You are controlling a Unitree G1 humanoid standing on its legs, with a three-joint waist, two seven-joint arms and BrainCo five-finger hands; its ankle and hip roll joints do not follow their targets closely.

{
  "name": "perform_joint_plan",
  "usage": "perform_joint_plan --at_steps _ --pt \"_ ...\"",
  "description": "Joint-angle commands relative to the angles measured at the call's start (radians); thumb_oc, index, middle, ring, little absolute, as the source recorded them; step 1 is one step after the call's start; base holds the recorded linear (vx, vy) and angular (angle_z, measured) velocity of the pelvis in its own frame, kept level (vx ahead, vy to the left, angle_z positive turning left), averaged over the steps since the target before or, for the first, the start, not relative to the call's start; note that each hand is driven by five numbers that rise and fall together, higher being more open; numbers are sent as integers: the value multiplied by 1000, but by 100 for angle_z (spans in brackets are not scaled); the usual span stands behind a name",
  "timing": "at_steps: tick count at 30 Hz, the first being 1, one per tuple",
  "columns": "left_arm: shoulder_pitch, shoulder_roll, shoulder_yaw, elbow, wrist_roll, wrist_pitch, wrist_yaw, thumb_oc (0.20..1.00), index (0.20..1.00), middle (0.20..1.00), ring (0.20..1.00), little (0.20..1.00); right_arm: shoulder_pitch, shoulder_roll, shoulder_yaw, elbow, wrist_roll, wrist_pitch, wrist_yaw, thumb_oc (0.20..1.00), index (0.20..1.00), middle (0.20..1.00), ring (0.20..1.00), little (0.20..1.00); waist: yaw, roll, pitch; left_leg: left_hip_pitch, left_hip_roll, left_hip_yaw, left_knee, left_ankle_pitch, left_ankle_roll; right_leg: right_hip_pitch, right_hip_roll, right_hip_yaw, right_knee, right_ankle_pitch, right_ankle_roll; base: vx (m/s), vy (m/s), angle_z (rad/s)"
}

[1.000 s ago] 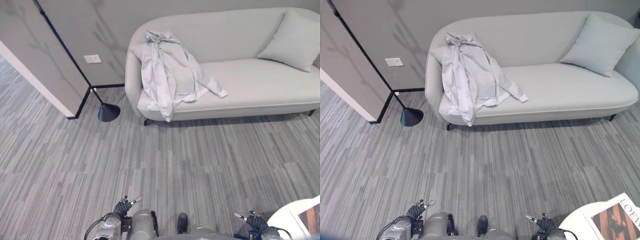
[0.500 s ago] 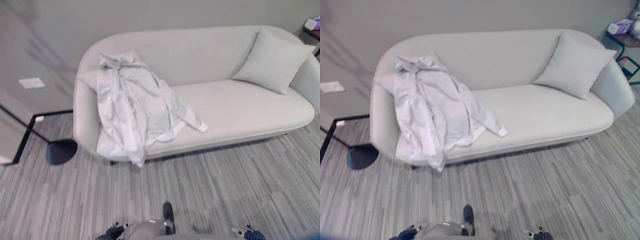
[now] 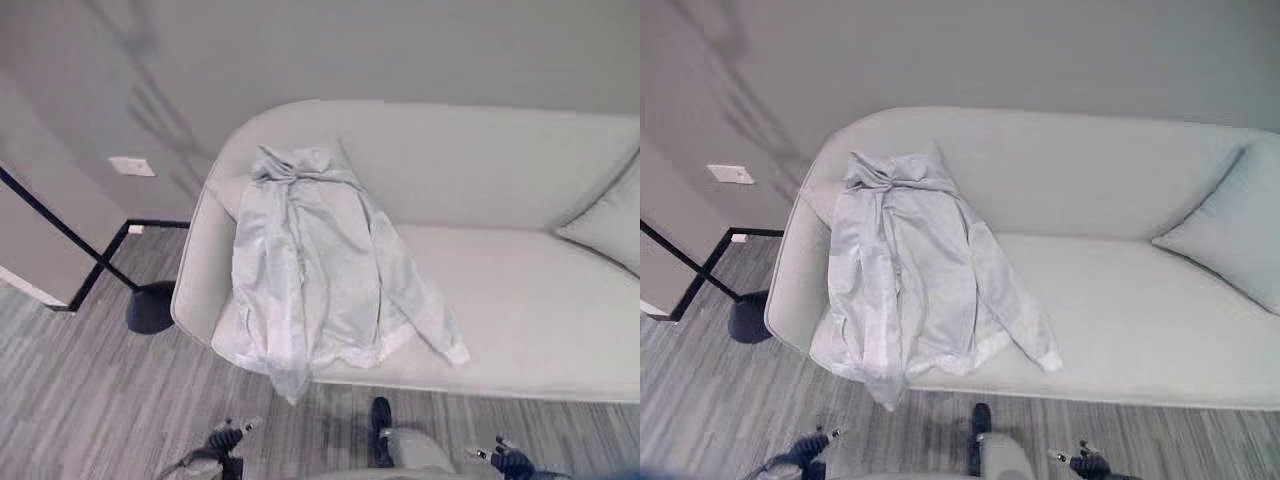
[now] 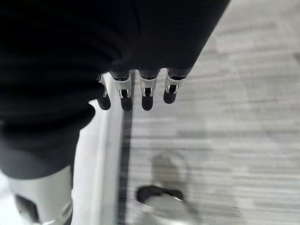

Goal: Hang the clothes on the sofa on the clothes rack.

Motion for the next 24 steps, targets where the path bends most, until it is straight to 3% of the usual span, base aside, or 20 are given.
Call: perform_joint_plan --at_steps 1,6,7,8,10,12,13,14,15,17,18,20,21,23,24 --pt "-90 -13 4 4 3 -23 4 1000 1000 1000 1000 1000 -19 -34 2 14 24 -6 -2 1000 1000 1000 1000 1000 -23 82 9 -69 120 0 -174 121 -73 172 3 -44 -22 -177 172 153 -165 -6" --pt "-85 -23 -19 11 25 -16 -4 1000 1000 1000 1000 1000 3 -35 0 2 22 -9 6 1000 1000 1000 1000 1000 -31 79 13 -46 149 0 -139 109 -104 224 20 -55 -27 -213 148 59 -126 -25" --pt "-103 -17 -29 -22 7 -16 1 1000 1000 1000 1000 1000 -5 -44 2 -18 31 -10 5 1000 1000 1000 1000 1000 -32 65 59 -159 165 -1 70 90 -125 211 11 -57 -4 -228 132 -168 -153 -2" --pt "-111 -14 -36 -46 -1 -18 5 1000 1000 1000 1000 1000 -9 -51 4 -33 34 -12 5 1000 1000 1000 1000 1000 -29 58 83 -228 174 -6 181 112 -137 209 10 -59 3 -231 121 -228 -109 7" --pt "-119 -9 -49 -80 -18 -19 12 1000 1000 1000 1000 1000 -21 -66 10 -39 40 -8 -2 1000 1000 1000 1000 1000 -24 45 116 -327 205 -15 295 175 -150 214 2 -70 11 -243 106 -52 -19 17" --pt "-120 -9 -54 -90 -21 -20 12 1000 1000 1000 1000 1000 -17 -68 6 -43 44 -4 -3 1000 1000 1000 1000 1000 -25 44 115 -346 231 -6 263 174 -145 227 -5 -77 4 -249 112 90 71 7" --pt "-116 -11 -55 -98 -17 -22 13 1000 1000 1000 1000 1000 -12 -70 -4 -52 51 -5 -4 1000 1000 1000 1000 1000 -17 43 104 -355 256 -10 186 162 -137 241 -15 -78 -14 -256 125 269 215 -1" --pt "-108 -14 -69 -106 -11 -23 11 1000 1000 1000 1000 1000 -9 -74 -7 -62 54 -12 -6 1000 1000 1000 1000 1000 -4 51 100 -336 297 -41 35 227 -152 262 -26 -72 -31 -266 140 360 318 -21" --pt "-109 -13 -72 -105 -10 -27 13 1000 1000 1000 1000 1000 -10 -77 -6 -62 52 -14 -11 1000 1000 1000 1000 1000 2 60 98 -345 322 -65 -41 264 -170 271 -33 -68 -35 -279 145 362 361 -28" --pt "-110 -19 -69 -84 -11 -31 11 1000 1000 1000 1000 1000 -16 -85 -8 -49 34 -11 -12 1000 1000 1000 1000 1000 13 75 82 -338 341 -129 -150 296 -200 308 -54 -38 -62 -299 168 281 344 -19" --pt "-108 -21 -66 -67 -6 -30 13 1000 1000 1000 1000 1000 -17 -85 -10 -40 23 -9 -8 1000 1000 1000 1000 1000 7 86 65 -322 348 -129 -172 294 -214 312 -63 -33 -61 -298 179 275 393 -11" --pt "-124 -23 -72 -57 -1 -33 17 1000 1000 1000 1000 1000 -29 -84 -14 -28 6 -8 -15 1000 1000 1000 1000 1000 -4 90 42 -307 320 -110 -157 286 -204 292 -119 -18 -42 -284 208 245 472 -44" --pt "-132 -9 -75 -61 16 -37 13 1000 1000 1000 1000 1000 -37 -78 -16 -25 -4 -3 -7 1000 1000 1000 1000 1000 0 75 28 -291 285 -83 -154 262 -182 261 -169 -1 1 -262 224 165 392 -55" --pt "-137 1 -76 -64 25 -35 12 1000 1000 1000 1000 1000 -48 -73 -8 -24 -9 -7 -5 1000 1000 1000 1000 1000 7 70 25 -280 268 -67 -158 249 -169 233 -189 2 39 -249 228 110 316 -29" --pt "-146 12 -68 -70 19 -33 13 1000 1000 1000 1000 1000 -65 -65 12 -16 -23 -5 -3 1000 1000 1000 1000 1000 18 68 30 -257 239 -47 -169 232 -144 183 -216 -11 117 -215 229 61 273 -15"
